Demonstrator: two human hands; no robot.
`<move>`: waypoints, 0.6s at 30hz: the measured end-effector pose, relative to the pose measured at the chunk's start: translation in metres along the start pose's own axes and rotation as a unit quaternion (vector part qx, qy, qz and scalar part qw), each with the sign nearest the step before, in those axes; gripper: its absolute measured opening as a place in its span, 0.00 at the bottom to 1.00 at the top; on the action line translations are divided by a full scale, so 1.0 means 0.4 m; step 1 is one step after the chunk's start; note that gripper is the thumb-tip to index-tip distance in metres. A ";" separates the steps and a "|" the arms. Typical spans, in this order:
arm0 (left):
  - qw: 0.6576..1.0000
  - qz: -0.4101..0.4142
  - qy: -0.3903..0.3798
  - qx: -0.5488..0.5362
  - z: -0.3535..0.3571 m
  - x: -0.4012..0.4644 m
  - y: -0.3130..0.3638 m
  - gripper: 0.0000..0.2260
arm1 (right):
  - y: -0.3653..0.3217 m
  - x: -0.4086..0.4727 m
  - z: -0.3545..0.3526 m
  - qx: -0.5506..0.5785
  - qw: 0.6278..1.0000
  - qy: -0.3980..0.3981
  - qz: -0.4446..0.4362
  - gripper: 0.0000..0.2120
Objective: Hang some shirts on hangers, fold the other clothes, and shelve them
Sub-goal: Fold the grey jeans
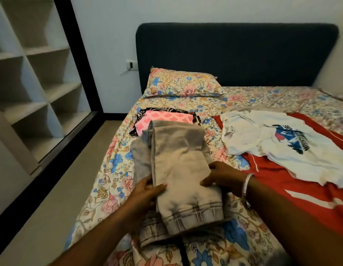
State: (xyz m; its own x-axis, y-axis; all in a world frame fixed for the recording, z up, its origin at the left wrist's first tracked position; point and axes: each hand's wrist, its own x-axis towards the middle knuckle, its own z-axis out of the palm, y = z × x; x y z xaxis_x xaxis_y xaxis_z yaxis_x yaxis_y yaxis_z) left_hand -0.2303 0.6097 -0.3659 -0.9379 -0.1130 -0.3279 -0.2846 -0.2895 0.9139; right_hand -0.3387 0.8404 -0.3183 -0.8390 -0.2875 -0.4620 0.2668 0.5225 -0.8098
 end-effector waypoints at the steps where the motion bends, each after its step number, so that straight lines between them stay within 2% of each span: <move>1: 1.000 0.008 -0.009 0.006 -0.002 -0.016 -0.010 0.23 | 0.009 -0.007 0.000 -0.011 1.000 0.011 0.005 0.27; 3: 0.999 0.032 -0.024 0.027 0.004 -0.048 -0.013 0.28 | 0.001 -0.051 0.009 0.042 0.999 -0.008 -0.001 0.21; 5: 0.996 0.069 -0.031 0.039 0.016 -0.077 -0.008 0.28 | -0.012 -0.096 0.024 0.111 0.992 -0.061 -0.029 0.18; 8: 0.995 0.103 -0.001 0.000 0.016 -0.091 -0.005 0.31 | -0.015 -0.106 0.022 0.196 0.978 -0.056 -0.043 0.27; 11: 0.998 0.069 0.014 -0.006 0.016 -0.097 -0.016 0.31 | 0.000 -0.100 0.027 0.115 0.993 0.003 -0.012 0.35; 13: 0.999 0.047 0.008 0.013 0.014 -0.096 -0.022 0.33 | 0.011 -0.102 0.033 0.070 0.997 -0.001 0.017 0.33; 18: 1.000 0.007 -0.001 -0.021 0.007 -0.082 -0.001 0.38 | -0.008 -0.076 0.037 0.200 0.978 -0.040 0.033 0.19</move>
State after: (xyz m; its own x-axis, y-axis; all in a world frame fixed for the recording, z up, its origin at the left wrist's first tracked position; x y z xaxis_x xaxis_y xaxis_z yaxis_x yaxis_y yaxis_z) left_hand -0.2000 0.6160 -0.3548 -0.9422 -0.1148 -0.3149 -0.2634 -0.3278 0.9073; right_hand -0.3072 0.8356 -0.3072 -0.7783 -0.3347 -0.5312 0.4962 0.1905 -0.8471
